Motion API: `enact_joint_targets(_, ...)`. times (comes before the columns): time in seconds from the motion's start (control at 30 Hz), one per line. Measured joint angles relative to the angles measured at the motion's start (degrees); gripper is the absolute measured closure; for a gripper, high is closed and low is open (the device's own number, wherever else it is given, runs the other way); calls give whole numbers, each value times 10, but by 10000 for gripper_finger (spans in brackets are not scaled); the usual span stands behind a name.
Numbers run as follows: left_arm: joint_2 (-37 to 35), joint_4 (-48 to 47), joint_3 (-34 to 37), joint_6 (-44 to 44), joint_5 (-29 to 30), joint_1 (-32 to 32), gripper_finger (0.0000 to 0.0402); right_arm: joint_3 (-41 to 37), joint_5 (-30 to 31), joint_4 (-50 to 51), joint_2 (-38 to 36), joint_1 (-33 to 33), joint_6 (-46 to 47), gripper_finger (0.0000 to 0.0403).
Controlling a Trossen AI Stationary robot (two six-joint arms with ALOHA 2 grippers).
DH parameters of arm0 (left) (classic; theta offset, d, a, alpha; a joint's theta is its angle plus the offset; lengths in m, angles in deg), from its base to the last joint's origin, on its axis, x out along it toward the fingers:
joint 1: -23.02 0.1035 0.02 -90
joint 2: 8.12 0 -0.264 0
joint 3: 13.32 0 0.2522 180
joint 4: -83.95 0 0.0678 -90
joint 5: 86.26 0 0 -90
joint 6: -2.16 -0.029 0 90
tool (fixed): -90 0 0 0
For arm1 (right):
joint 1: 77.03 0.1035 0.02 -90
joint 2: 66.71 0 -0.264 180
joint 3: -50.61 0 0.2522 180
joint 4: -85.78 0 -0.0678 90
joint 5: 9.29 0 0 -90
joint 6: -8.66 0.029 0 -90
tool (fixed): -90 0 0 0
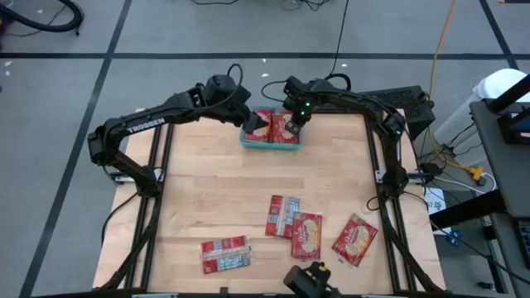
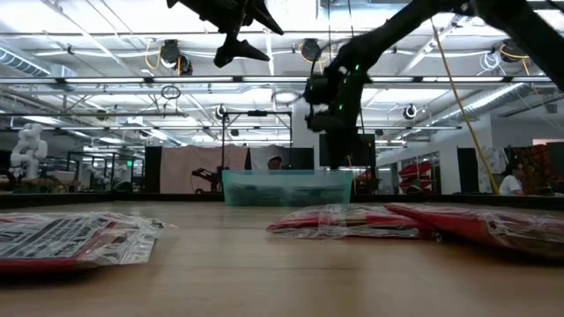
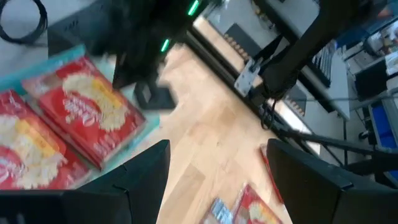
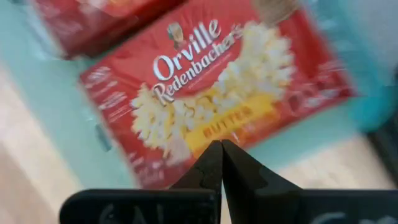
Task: Sort popcorn bags into baskets
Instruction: Put the red popcorn bag into the blue bin
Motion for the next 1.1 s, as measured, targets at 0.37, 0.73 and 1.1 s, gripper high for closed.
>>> enact_joint_targets(0.37,0,-157,23,-27,21,-82,131,0,28,67,-164,43,50,403)
enact_joint_targets(0.73,-7,-226,66,75,-21,-282,131,-17,28,118,-298,90,92,403)
enact_joint_targets(1.1,0,-189,134,143,75,-466,131,-169,-4,77,-439,96,104,403)
